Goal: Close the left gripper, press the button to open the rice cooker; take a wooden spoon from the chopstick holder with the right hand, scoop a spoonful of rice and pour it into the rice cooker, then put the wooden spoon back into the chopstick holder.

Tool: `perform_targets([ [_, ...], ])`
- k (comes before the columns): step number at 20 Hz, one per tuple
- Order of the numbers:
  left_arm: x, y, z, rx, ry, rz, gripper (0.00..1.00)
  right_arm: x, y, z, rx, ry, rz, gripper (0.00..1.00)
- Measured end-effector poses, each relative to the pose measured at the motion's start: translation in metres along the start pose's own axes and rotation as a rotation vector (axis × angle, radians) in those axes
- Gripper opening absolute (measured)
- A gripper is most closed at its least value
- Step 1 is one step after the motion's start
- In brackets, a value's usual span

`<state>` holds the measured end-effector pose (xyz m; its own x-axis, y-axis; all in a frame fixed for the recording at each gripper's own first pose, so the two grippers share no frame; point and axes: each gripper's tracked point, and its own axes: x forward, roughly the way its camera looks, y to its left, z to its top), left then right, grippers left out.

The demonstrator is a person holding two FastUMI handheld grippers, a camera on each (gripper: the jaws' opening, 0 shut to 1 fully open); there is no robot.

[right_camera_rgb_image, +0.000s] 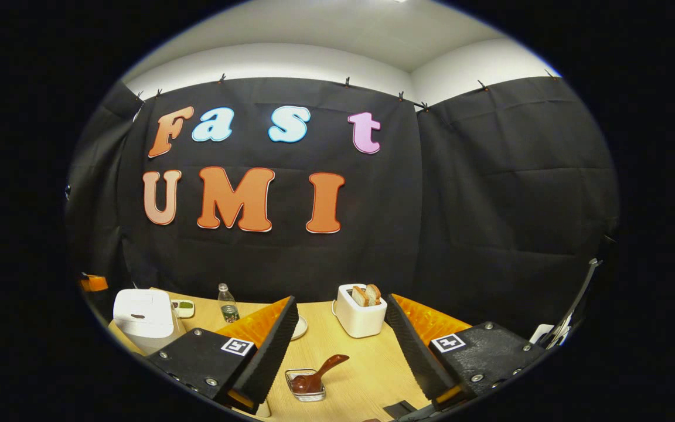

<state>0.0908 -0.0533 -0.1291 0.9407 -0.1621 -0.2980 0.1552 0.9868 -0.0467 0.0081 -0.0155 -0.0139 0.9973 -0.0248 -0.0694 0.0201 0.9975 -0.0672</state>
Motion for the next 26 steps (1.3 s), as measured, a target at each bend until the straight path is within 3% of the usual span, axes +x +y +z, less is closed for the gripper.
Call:
perform_targets([
  [7,0.056,0.002,-0.054,-0.015,0.166,-0.008,0.04,0.002,-0.029,-0.015,-0.005,0.043,-0.060,0.95],
  [17,0.063,0.004,-0.095,-0.006,0.298,-0.007,0.05,0.004,-0.050,-0.026,-0.015,0.076,-0.097,0.95],
  [22,0.061,0.005,-0.085,-0.007,0.262,0.012,0.04,0.004,-0.037,-0.029,-0.026,0.080,-0.063,0.94],
  [26,0.048,0.011,-0.032,0.029,0.148,0.046,0.04,0.002,-0.031,-0.025,-0.021,0.060,-0.047,0.94],
])
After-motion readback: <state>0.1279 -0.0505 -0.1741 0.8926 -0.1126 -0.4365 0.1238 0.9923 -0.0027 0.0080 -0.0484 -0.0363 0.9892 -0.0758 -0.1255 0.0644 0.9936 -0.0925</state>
